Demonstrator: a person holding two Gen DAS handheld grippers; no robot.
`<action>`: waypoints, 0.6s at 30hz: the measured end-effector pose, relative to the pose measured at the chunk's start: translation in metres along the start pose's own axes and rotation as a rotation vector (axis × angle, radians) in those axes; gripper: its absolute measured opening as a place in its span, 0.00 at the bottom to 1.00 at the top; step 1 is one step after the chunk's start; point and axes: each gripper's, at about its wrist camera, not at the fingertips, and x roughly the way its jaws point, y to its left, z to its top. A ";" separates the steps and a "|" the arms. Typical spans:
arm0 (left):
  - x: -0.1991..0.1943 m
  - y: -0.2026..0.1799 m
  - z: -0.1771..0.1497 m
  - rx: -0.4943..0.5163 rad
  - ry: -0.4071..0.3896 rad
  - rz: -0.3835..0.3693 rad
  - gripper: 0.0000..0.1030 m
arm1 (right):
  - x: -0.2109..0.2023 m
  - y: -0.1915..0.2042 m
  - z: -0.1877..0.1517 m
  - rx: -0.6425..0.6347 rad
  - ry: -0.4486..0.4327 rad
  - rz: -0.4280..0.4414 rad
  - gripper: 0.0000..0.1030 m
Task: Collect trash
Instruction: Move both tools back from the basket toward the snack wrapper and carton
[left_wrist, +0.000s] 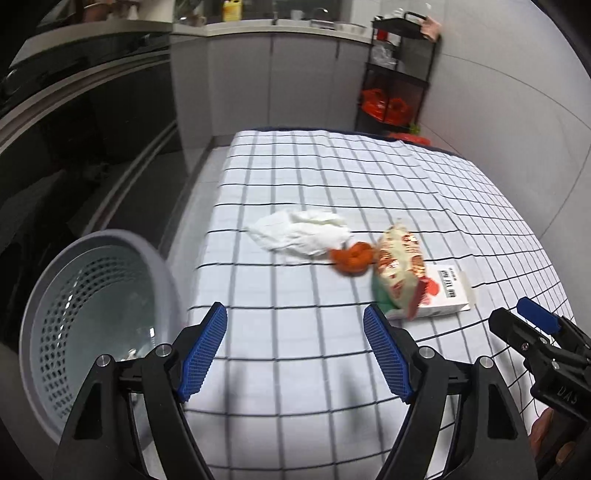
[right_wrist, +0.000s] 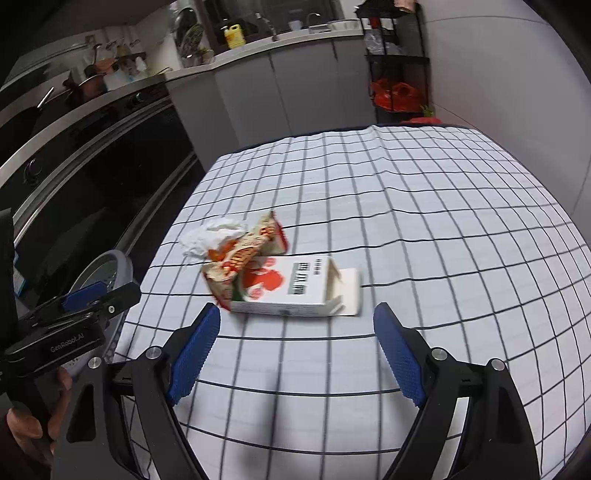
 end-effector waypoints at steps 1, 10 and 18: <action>0.004 -0.006 0.002 0.008 0.000 -0.008 0.74 | -0.001 -0.004 0.000 0.009 0.000 -0.006 0.79; 0.032 -0.046 0.015 0.049 0.026 -0.069 0.74 | 0.002 -0.030 -0.001 0.064 0.005 -0.031 0.79; 0.043 -0.058 0.023 0.052 0.034 -0.084 0.74 | 0.005 -0.039 0.000 0.085 0.010 -0.034 0.79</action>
